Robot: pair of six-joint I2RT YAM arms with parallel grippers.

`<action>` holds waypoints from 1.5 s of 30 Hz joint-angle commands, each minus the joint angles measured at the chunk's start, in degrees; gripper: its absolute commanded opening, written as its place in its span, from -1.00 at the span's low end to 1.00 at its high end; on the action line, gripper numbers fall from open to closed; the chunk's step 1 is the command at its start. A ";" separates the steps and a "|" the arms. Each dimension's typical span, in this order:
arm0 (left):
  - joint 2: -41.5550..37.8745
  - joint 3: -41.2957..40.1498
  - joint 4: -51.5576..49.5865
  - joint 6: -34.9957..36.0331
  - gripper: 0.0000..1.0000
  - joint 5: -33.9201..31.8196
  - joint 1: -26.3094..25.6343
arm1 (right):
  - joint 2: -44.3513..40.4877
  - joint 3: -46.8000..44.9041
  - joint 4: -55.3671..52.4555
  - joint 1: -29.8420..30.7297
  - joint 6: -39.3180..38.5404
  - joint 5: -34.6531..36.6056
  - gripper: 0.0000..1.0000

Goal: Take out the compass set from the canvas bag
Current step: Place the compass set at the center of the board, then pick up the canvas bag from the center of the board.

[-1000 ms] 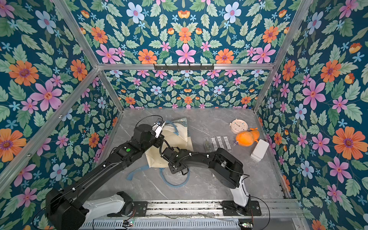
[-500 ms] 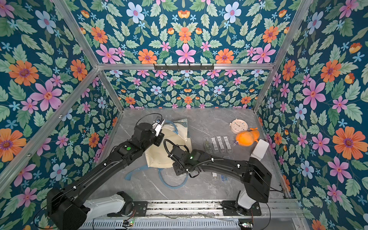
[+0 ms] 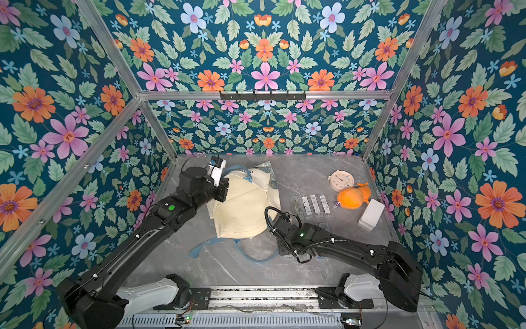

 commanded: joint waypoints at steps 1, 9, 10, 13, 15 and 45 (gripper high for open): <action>-0.79 1.23 -0.72 -5.96 -1.00 9.85 3.78 | 2.04 -0.32 3.47 -0.55 1.11 1.48 -0.20; -0.50 5.08 -7.06 -9.85 -1.00 15.18 7.39 | 5.70 -3.98 6.41 -2.64 2.02 1.45 -0.15; -0.29 5.67 -7.83 -10.16 -1.00 15.32 7.47 | 5.87 -4.52 7.05 -2.68 2.02 1.32 -0.13; -0.25 6.41 -8.89 -10.40 -1.00 15.55 7.81 | 6.90 -5.12 8.13 -2.71 2.02 1.11 -0.07; -0.32 6.37 -8.80 -10.57 -1.00 16.06 7.99 | 8.12 -5.12 8.41 -2.92 2.03 1.05 -0.02; -2.84 2.60 -5.31 -17.08 -1.00 13.64 11.44 | -16.61 1.70 3.19 -3.88 7.58 -6.26 0.21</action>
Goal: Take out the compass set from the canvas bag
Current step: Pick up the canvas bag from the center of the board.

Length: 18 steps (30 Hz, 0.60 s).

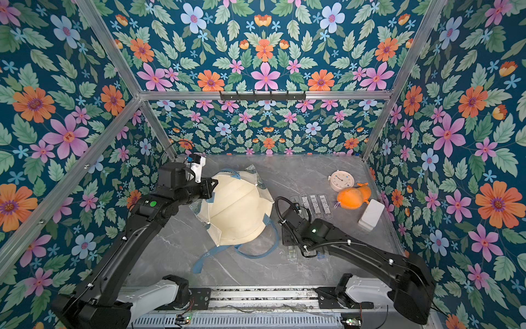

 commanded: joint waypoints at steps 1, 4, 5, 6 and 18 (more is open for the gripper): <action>-1.12 -0.94 3.54 -4.08 -1.00 -3.46 0.39 | -6.96 -3.92 11.51 -0.21 6.64 -8.66 0.26; -2.33 -1.93 4.10 -7.15 -1.00 -4.40 0.86 | -11.51 -10.91 27.39 -0.46 10.48 -10.06 0.28; -2.72 -1.90 4.65 -8.03 -1.00 -4.35 0.90 | -11.46 -11.65 30.00 -0.47 11.30 -9.58 0.30; -2.98 -1.96 5.37 -8.92 -1.00 -4.18 0.91 | -10.70 -11.68 31.73 -0.57 11.66 -9.75 0.33; -5.83 -3.97 10.78 -17.01 -1.00 -0.92 1.79 | 16.85 -11.09 60.85 -5.10 20.21 -22.04 0.36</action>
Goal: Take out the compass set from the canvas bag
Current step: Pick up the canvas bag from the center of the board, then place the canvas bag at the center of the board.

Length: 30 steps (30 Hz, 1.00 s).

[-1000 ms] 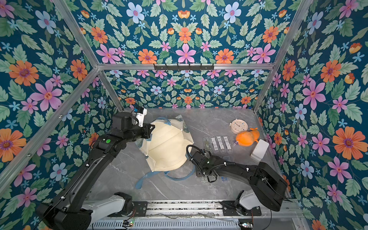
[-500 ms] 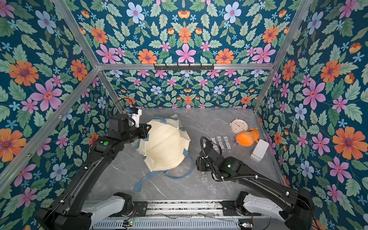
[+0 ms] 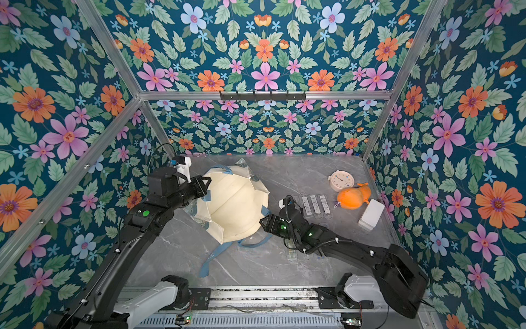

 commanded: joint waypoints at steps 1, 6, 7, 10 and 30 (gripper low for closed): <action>-0.35 -0.31 5.76 -2.93 -1.00 1.71 0.29 | 5.66 1.49 15.15 -0.35 3.57 -6.43 0.34; -0.95 -2.62 7.15 -4.05 -1.00 1.96 0.69 | 15.50 5.26 22.17 -0.64 5.54 -11.27 -0.17; -1.16 -2.98 7.15 -4.05 -1.00 1.63 0.95 | 16.61 6.20 22.41 -1.08 6.26 -12.93 -0.49; -1.52 -3.38 5.79 -3.74 -1.00 0.38 1.87 | 15.44 8.59 16.72 -2.75 7.60 -16.56 -1.00; 13.12 -1.35 -1.31 -18.04 -1.00 16.03 7.41 | 41.50 80.48 -74.08 -20.70 -29.54 -28.71 -0.93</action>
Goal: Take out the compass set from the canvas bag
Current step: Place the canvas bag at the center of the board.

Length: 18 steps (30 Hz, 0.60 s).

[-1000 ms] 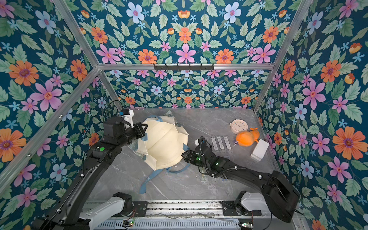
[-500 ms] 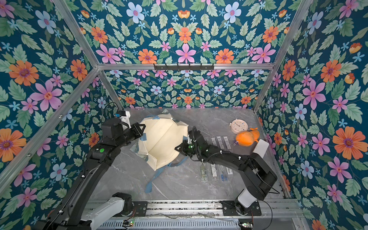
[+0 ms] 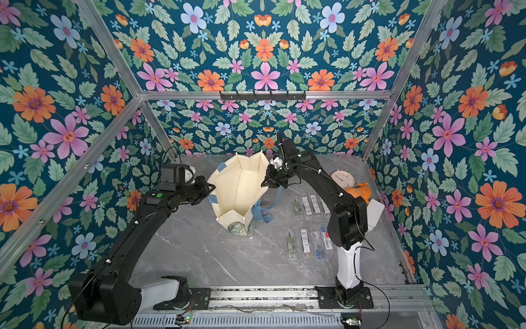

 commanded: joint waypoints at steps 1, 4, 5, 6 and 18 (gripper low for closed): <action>0.59 -1.01 4.41 -3.63 -1.00 3.92 0.00 | 3.75 5.61 -9.74 -0.29 -5.44 1.58 -0.91; 3.00 -1.01 6.52 -4.19 -0.85 5.43 0.00 | 6.53 9.23 -10.14 -0.50 -5.65 1.71 -0.85; 3.61 -0.89 6.56 -3.60 -0.71 5.55 0.00 | 7.32 10.23 -10.62 -0.53 -6.34 1.50 -0.82; 4.18 -0.77 6.43 -3.02 -0.53 5.25 0.13 | 8.32 11.48 -11.83 -0.53 -7.15 1.55 -0.77; 3.98 6.41 7.54 9.85 0.87 -3.63 1.85 | 12.05 28.90 -23.23 -1.25 -16.81 9.76 0.01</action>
